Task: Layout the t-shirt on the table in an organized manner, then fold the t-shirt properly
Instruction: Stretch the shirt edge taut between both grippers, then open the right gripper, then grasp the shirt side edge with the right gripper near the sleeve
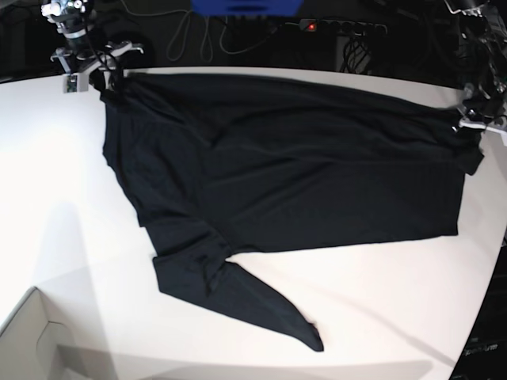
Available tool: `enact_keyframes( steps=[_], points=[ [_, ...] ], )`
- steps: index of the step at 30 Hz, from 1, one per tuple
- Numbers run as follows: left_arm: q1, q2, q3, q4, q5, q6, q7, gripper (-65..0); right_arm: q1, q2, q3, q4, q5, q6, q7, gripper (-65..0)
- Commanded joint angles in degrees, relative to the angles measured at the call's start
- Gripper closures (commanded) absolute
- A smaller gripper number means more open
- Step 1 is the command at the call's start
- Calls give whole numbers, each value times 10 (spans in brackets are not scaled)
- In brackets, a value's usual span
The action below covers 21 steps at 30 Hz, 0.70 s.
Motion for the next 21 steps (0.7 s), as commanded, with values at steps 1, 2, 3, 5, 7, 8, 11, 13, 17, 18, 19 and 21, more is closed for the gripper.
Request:
enact_keyframes(
  steps=[1,2,3,5,7,8,11,13,17,18,19,21],
  points=[
    [4,-12,-4,8,-6,-1,-8,-210,-3,2,3,13,12,2,14,-262],
    [10,-12,-4,11,-6,-1,-8,-235,-3,3,7,13,12,2,14,-279],
    [16,-12,-4,14,-7,-1,-8,-262,-1,3,17,14,12,2,14,-289],
    [19,-12,-4,19,-7,-1,-8,-299,7,1,35,17,13,2,14,-290],
    [19,-12,-4,29,-7,-1,-8,-326,20,-2,54,22,13,2,14,-290],
    [19,-12,-5,31,-7,-1,-8,-331,26,-4,62,23,13,2,14,-290],
    [19,-13,-16,36,-7,-1,-8,-331,44,-4,72,31,13,2,13,-293],
    [17,-12,-34,41,-7,-1,-8,-331,52,-3,73,42,13,2,12,-294],
    [11,-11,-60,56,-7,-1,6,-332,69,-3,70,63,13,2,12,-294],
    [4,-11,-65,56,-7,-1,11,-332,76,-3,68,63,12,2,12,-294],
    [-7,-11,-70,57,-7,-1,15,-332,85,-3,68,63,10,2,12,-294],
    [-25,-12,-79,57,-7,-1,23,-332,106,-3,67,62,9,2,12,-294]
  ],
)
